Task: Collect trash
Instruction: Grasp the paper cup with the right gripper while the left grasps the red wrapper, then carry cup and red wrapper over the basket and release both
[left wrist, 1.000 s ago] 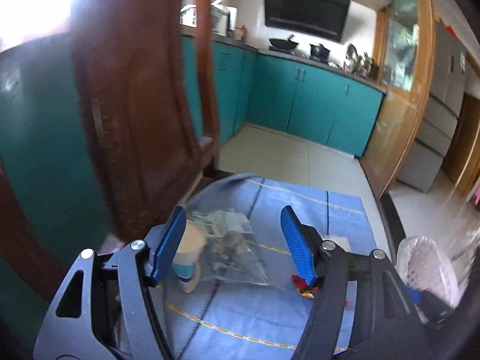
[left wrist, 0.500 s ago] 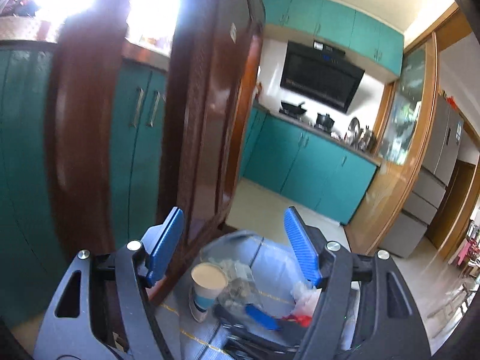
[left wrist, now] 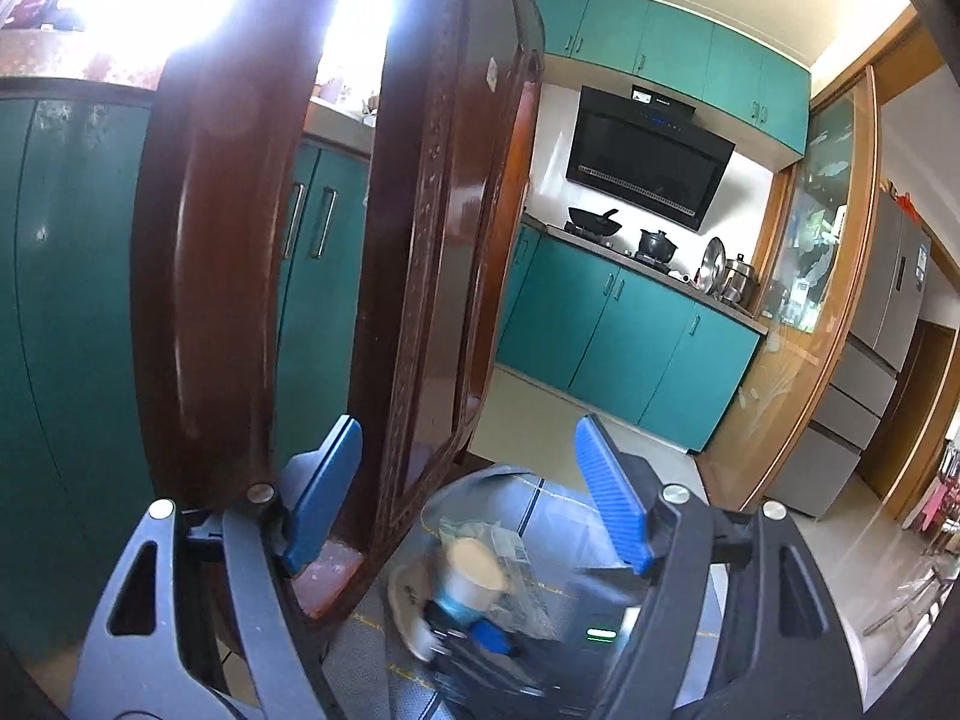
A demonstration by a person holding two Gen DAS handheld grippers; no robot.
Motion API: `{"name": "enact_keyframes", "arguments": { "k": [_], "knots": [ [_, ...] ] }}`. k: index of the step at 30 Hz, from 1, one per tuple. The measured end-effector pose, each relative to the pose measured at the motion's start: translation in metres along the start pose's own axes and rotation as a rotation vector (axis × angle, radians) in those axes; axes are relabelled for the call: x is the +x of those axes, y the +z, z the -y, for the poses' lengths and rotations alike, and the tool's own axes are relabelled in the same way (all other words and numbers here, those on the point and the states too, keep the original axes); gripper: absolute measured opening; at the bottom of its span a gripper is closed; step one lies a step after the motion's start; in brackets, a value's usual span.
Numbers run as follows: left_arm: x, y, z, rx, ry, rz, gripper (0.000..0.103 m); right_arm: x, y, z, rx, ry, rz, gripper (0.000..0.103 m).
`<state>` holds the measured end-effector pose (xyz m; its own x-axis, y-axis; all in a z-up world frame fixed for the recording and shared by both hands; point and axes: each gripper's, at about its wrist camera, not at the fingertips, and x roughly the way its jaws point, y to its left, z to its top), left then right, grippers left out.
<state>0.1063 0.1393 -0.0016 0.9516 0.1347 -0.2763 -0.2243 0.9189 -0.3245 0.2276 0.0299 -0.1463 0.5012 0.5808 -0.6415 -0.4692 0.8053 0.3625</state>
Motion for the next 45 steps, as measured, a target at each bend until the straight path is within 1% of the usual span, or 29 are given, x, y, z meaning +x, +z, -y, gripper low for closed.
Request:
{"name": "enact_keyframes", "arguments": {
  "k": [2,4,6,7,9,11,12,13,15,16,17,18,21,23,25,28,30,32,34,36,40,42,45],
  "knots": [
    [0.003,-0.001,0.000,-0.004,-0.005,-0.011,0.075,-0.036,0.000,0.010,0.000,0.020,0.001,0.023],
    [0.006,-0.003,0.001,0.004,-0.003,-0.026,0.075,-0.077,-0.002,0.021,-0.004,0.042,0.023,0.023],
    [0.014,-0.010,0.011,0.048,0.008,-0.065,0.076,-0.126,-0.006,0.039,0.005,0.045,0.075,0.023],
    [0.017,-0.014,0.014,0.066,0.007,-0.090,0.076,-0.143,-0.008,0.046,0.012,0.042,0.100,0.023],
    [0.029,-0.024,0.026,0.104,0.000,-0.156,0.076,-0.178,-0.017,0.066,0.046,0.009,0.162,0.023],
    [0.037,-0.036,0.044,0.161,-0.011,-0.204,0.076,-0.211,-0.031,0.089,0.065,-0.082,0.254,0.023],
    [0.040,-0.042,0.054,0.195,-0.016,-0.217,0.076,-0.220,-0.037,0.102,0.091,-0.121,0.284,0.023],
    [0.041,-0.047,0.059,0.219,-0.023,-0.228,0.076,-0.224,-0.039,0.115,0.125,-0.133,0.298,0.023],
    [0.053,-0.064,0.078,0.290,-0.068,-0.308,0.076,-0.234,-0.046,0.137,0.198,-0.148,0.319,0.023],
    [0.056,-0.072,0.082,0.305,-0.090,-0.339,0.076,-0.239,-0.048,0.143,0.215,-0.162,0.326,0.023],
    [0.064,-0.083,0.090,0.328,-0.127,-0.391,0.076,-0.237,-0.046,0.150,0.223,-0.172,0.331,0.023],
    [0.074,-0.095,0.099,0.352,-0.158,-0.446,0.076,-0.239,-0.046,0.153,0.230,-0.182,0.335,0.023],
    [0.098,-0.125,0.116,0.381,-0.225,-0.566,0.080,-0.244,-0.048,0.156,0.235,-0.216,0.337,0.023],
    [0.109,-0.139,0.123,0.372,-0.216,-0.619,0.083,-0.245,-0.051,0.156,0.230,-0.225,0.327,0.024],
    [0.115,-0.143,0.131,0.352,-0.251,-0.636,0.092,-0.239,-0.050,0.153,0.221,-0.232,0.318,0.024],
    [0.124,-0.154,0.141,0.375,-0.227,-0.651,0.092,-0.232,-0.048,0.153,0.206,-0.237,0.300,0.024],
    [0.131,-0.162,0.144,0.400,-0.198,-0.672,0.092,-0.233,-0.051,0.152,0.196,-0.240,0.290,0.024],
    [0.134,-0.168,0.144,0.410,-0.184,-0.694,0.083,-0.232,-0.051,0.150,0.187,-0.247,0.284,0.024],
    [0.135,-0.170,0.139,0.414,-0.182,-0.717,0.059,-0.232,-0.051,0.150,0.183,-0.249,0.283,0.023],
    [0.133,-0.172,0.133,0.412,-0.170,-0.738,0.058,-0.233,-0.051,0.151,0.182,-0.251,0.283,0.023],
    [0.123,-0.164,0.119,0.365,-0.184,-0.729,0.057,-0.234,-0.052,0.152,0.183,-0.257,0.283,0.024],
    [0.114,-0.156,0.116,0.359,-0.191,-0.699,0.057,-0.234,-0.052,0.152,0.180,-0.263,0.283,0.024],
    [0.093,-0.143,0.117,0.396,-0.186,-0.606,0.057,-0.233,-0.053,0.149,0.159,-0.283,0.279,0.024]
  ]
}}
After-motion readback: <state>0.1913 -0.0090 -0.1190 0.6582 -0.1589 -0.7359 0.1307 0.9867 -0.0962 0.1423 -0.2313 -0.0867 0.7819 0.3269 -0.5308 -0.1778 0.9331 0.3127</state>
